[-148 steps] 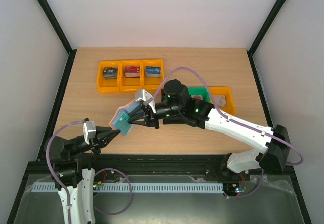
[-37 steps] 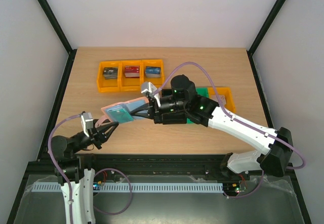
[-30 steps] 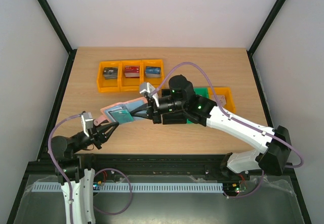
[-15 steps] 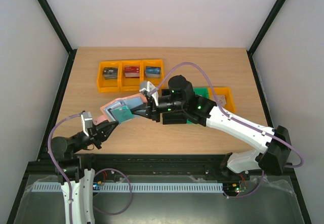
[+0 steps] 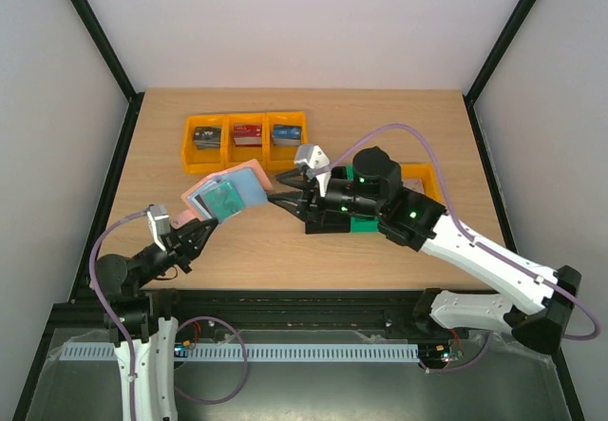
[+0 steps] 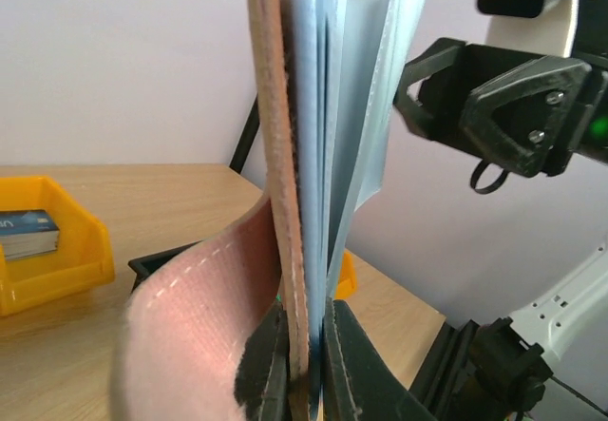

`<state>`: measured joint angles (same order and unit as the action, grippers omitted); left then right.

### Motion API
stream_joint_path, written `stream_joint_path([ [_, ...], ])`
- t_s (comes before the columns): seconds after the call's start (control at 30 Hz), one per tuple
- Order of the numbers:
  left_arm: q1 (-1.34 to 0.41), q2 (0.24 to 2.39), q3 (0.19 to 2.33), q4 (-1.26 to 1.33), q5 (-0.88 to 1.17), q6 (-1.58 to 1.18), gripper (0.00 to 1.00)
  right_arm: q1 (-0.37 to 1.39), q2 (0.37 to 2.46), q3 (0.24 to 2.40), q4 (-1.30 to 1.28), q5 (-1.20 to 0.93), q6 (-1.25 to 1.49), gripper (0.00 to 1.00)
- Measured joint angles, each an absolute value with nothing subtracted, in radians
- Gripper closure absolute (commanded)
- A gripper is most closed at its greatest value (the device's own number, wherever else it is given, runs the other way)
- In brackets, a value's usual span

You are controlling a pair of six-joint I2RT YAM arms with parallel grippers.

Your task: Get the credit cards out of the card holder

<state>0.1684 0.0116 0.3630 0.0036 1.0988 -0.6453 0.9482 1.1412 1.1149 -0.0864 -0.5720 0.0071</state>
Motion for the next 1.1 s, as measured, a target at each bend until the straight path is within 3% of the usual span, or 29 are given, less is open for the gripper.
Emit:
stream_joint_path([
  [0.17, 0.168, 0.012, 0.363, -0.014, 1.078, -0.629, 0.98, 0.947, 1.086, 1.116, -0.103, -0.566, -0.004, 0.65],
  [0.4, 0.168, 0.012, 0.363, -0.02, 1.073, -0.611, 0.98, 0.949, 1.156, 1.136, -0.056, -0.803, 0.026, 0.81],
  [0.73, 0.168, 0.012, 0.367, -0.021, 1.138, -0.582, 0.98, 0.95, 1.321, 1.211, -0.017, -0.807, 0.07, 0.8],
  [1.1, 0.168, 0.012, 0.377, -0.017, 1.181, -0.564, 0.98, 0.95, 1.35, 1.218, -0.016, -0.808, 0.072, 0.8],
])
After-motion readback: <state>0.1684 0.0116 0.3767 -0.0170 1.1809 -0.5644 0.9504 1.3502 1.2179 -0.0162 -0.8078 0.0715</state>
